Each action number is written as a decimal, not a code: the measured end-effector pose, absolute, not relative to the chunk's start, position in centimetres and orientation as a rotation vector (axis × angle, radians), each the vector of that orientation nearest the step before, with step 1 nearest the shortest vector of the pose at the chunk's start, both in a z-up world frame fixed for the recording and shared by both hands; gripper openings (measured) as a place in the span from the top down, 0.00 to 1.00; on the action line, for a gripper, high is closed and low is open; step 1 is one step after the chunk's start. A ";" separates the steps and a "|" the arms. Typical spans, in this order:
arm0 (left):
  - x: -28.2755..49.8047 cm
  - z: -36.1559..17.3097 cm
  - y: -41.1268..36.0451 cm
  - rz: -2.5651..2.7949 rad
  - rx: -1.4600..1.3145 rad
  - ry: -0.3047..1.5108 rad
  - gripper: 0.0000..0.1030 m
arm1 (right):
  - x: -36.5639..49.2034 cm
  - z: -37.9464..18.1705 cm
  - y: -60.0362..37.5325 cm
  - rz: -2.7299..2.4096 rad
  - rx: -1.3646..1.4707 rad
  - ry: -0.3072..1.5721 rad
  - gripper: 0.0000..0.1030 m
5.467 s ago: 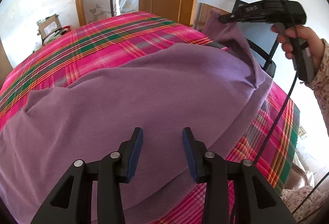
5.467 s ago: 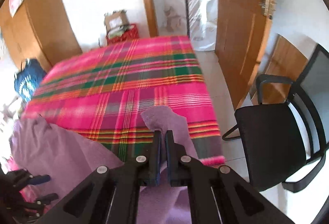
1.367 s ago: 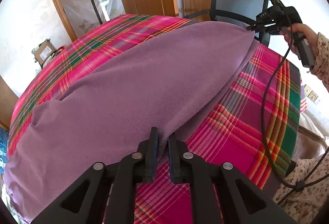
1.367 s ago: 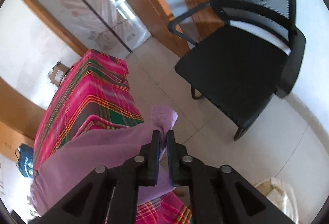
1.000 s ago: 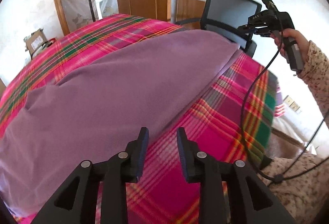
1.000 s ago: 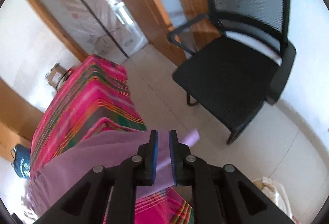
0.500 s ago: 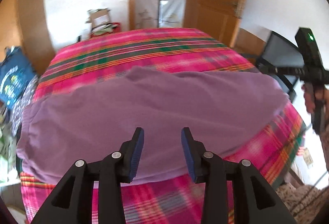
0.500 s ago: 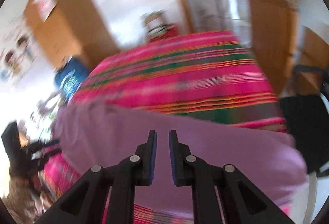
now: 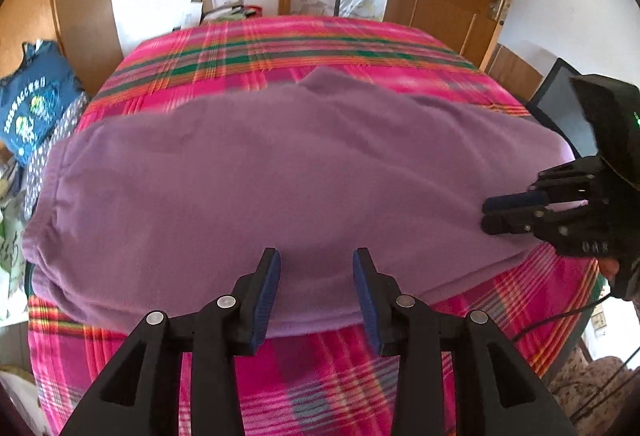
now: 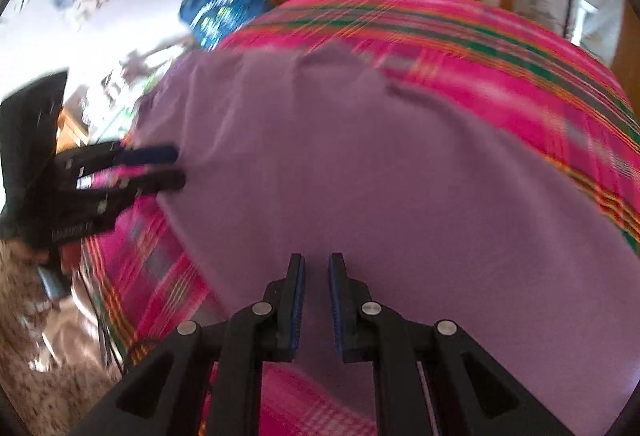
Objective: Fold clothes
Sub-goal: 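Move both open grippers over the folded garment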
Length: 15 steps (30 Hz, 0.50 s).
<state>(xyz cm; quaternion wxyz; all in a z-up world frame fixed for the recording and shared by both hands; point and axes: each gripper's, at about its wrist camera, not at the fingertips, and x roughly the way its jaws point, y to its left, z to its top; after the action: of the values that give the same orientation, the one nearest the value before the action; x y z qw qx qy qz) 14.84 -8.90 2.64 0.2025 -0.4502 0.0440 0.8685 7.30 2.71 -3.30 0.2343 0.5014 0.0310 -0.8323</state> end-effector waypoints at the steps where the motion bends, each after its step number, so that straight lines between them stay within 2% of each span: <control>1: 15.0 2.4 -9.1 2.422 -1.265 0.133 0.62 | 7.9 -3.3 2.3 -2.289 1.365 0.126 0.85; 9: 15.8 2.1 -10.2 2.384 -1.272 0.096 0.62 | 9.4 -2.9 1.1 -2.244 1.386 0.208 0.84; 15: 14.8 4.5 -11.1 2.408 -1.207 0.052 0.62 | 7.5 0.2 3.2 -2.308 1.292 0.182 0.84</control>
<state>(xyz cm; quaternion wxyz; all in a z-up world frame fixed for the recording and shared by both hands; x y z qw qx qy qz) 14.79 -11.11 4.54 0.2218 -0.4370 0.0188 0.8715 7.52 3.19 0.19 0.2428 0.4728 0.0666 -0.8444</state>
